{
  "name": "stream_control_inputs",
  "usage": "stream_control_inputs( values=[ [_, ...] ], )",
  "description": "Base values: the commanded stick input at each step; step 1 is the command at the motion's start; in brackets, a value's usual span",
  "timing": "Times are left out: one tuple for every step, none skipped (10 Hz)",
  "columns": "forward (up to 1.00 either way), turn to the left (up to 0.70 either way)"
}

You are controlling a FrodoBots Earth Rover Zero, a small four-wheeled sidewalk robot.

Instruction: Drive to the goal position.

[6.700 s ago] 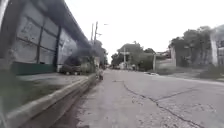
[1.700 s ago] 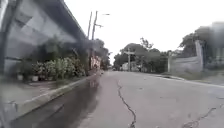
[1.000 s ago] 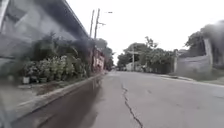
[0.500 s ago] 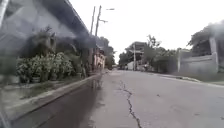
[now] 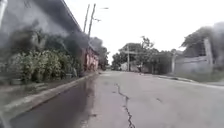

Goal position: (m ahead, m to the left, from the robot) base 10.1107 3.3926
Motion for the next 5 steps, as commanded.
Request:
stream_control_inputs(
  values=[
    [0.7,0.0],
    [0.7,0.0],
    [0.7,0.0],
    [0.7,0.0],
    [0.7,0.0]
  ],
)
